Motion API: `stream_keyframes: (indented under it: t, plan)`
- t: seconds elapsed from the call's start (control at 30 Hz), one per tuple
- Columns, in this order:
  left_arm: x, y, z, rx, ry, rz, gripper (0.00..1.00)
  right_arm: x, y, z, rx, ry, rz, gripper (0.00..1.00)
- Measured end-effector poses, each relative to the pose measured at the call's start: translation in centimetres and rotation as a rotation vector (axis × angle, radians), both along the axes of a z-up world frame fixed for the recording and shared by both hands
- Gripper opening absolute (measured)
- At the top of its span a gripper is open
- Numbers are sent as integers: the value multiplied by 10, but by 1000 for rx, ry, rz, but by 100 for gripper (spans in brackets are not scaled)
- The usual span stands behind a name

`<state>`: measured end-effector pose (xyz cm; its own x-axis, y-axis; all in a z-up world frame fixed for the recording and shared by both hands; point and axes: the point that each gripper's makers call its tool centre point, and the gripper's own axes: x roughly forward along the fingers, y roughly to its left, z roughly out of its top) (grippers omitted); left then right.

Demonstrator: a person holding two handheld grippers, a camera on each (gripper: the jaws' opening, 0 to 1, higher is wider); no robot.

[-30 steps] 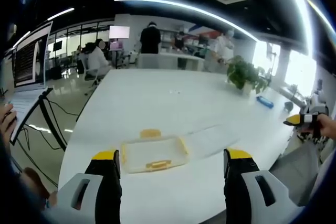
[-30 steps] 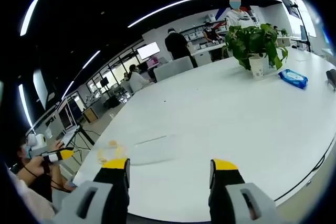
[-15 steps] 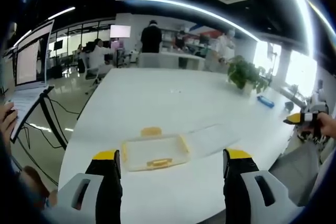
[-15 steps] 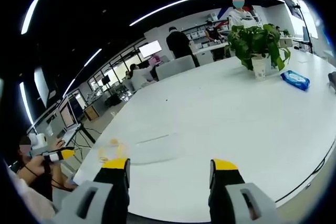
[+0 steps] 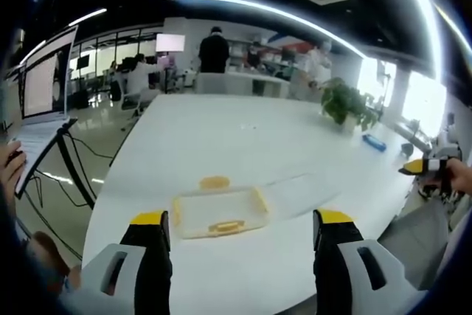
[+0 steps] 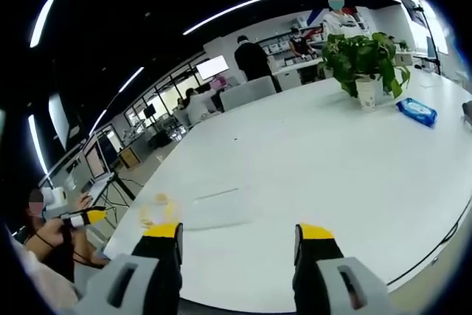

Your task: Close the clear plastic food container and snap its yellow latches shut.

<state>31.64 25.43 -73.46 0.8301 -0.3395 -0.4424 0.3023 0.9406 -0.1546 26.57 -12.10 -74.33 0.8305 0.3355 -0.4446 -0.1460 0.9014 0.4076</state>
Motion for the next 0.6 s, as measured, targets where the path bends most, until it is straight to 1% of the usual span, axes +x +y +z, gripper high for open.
stream_keyframes:
  t: [0.33, 0.47, 0.6]
  plan:
    - [0, 5, -3, 8, 7, 8, 79, 0, 7, -4, -1, 11, 16, 60]
    - [-1, 8, -6, 25, 14, 8, 78, 3, 13, -4, 3, 11, 24, 59]
    - [-1, 13, -10, 25, 21, 9, 78, 5, 17, -4, 5, 11, 31, 59]
